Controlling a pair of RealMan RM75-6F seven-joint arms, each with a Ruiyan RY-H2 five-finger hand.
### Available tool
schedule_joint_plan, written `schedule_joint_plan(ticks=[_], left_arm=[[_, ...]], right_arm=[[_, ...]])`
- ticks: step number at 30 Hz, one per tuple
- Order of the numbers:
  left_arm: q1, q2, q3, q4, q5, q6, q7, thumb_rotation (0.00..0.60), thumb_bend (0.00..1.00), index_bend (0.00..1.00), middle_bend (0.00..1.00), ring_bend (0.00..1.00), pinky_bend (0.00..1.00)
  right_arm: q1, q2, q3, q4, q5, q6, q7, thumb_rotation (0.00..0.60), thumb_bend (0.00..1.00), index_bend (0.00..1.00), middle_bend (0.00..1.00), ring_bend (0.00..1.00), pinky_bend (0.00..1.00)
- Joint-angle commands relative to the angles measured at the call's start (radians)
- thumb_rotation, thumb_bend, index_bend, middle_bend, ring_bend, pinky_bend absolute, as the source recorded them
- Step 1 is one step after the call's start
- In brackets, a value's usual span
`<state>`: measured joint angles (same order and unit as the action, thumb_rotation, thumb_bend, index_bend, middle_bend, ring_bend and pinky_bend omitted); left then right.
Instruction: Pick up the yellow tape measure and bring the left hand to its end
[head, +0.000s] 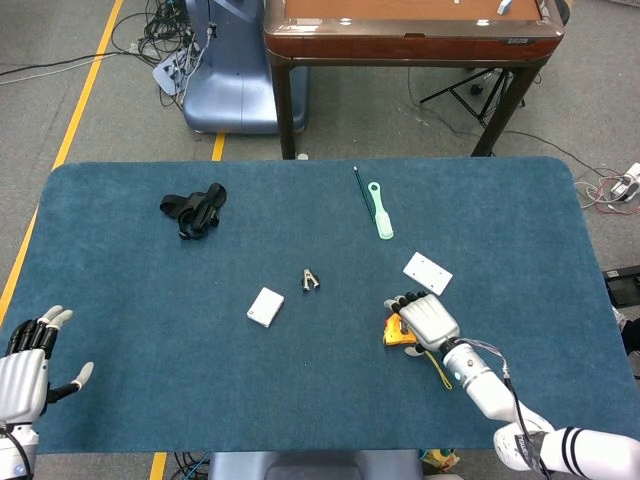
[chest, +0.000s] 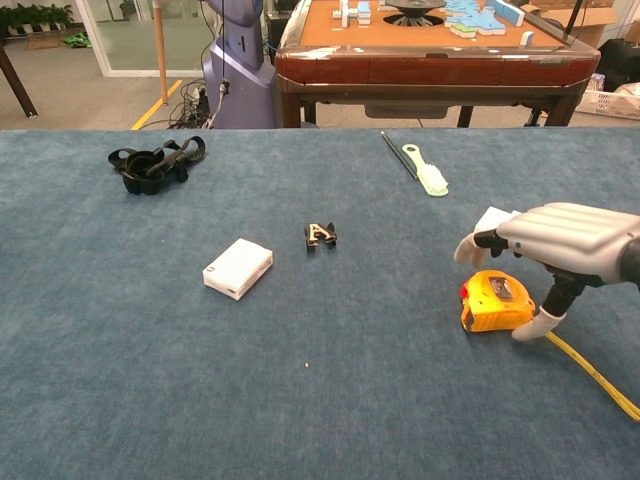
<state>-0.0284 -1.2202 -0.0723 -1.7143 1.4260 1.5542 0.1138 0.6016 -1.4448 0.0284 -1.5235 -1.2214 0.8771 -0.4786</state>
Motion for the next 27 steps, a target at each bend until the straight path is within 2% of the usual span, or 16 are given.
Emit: schedule_joint_plan(ticks=[1, 7, 16, 18, 23, 27], left_arm=[[-0.001, -0.001, -0.001, -0.001, 0.0, -0.001, 0.0, 0.6, 0.22, 0.15, 0.11, 0.1, 0.06], [0.001, -0.001, -0.001, -0.001, -0.003, -0.002, 0.0, 0.6, 0.22, 0.15, 0.11, 0.1, 0.06], [-0.004, -0.002, -0.004, -0.003, -0.003, -0.006, 0.003, 0.6, 0.22, 0.15, 0.11, 0.1, 0.06], [-0.004, -0.002, -0.005, -0.005, -0.004, -0.006, 0.002, 0.6, 0.22, 0.15, 0.11, 0.1, 0.06], [-0.004, -0.002, -0.005, -0.006, -0.005, -0.007, 0.003, 0.6, 0.22, 0.15, 0.11, 0.1, 0.06], [-0.007, -0.005, -0.008, -0.004, -0.008, -0.011, 0.003, 0.6, 0.22, 0.15, 0.11, 0.09, 0.06]], right_arm=[[0.004, 0.0, -0.005, 0.002, -0.003, -0.003, -0.001, 0.6, 0.03, 0.23, 0.27, 0.24, 0.27], [0.006, 0.001, -0.01, 0.014, 0.011, -0.007, 0.004, 0.6, 0.11, 0.23, 0.3, 0.24, 0.27], [0.016, -0.004, -0.014, 0.025, 0.019, -0.021, 0.015, 0.6, 0.16, 0.23, 0.32, 0.24, 0.27], [0.019, -0.005, -0.014, 0.029, 0.021, -0.025, 0.017, 0.6, 0.21, 0.23, 0.32, 0.24, 0.27], [0.023, -0.004, -0.018, 0.035, 0.023, -0.03, 0.022, 0.6, 0.31, 0.29, 0.36, 0.26, 0.27], [0.028, -0.001, -0.017, 0.029, 0.021, -0.037, 0.035, 0.6, 0.4, 0.39, 0.43, 0.29, 0.27]])
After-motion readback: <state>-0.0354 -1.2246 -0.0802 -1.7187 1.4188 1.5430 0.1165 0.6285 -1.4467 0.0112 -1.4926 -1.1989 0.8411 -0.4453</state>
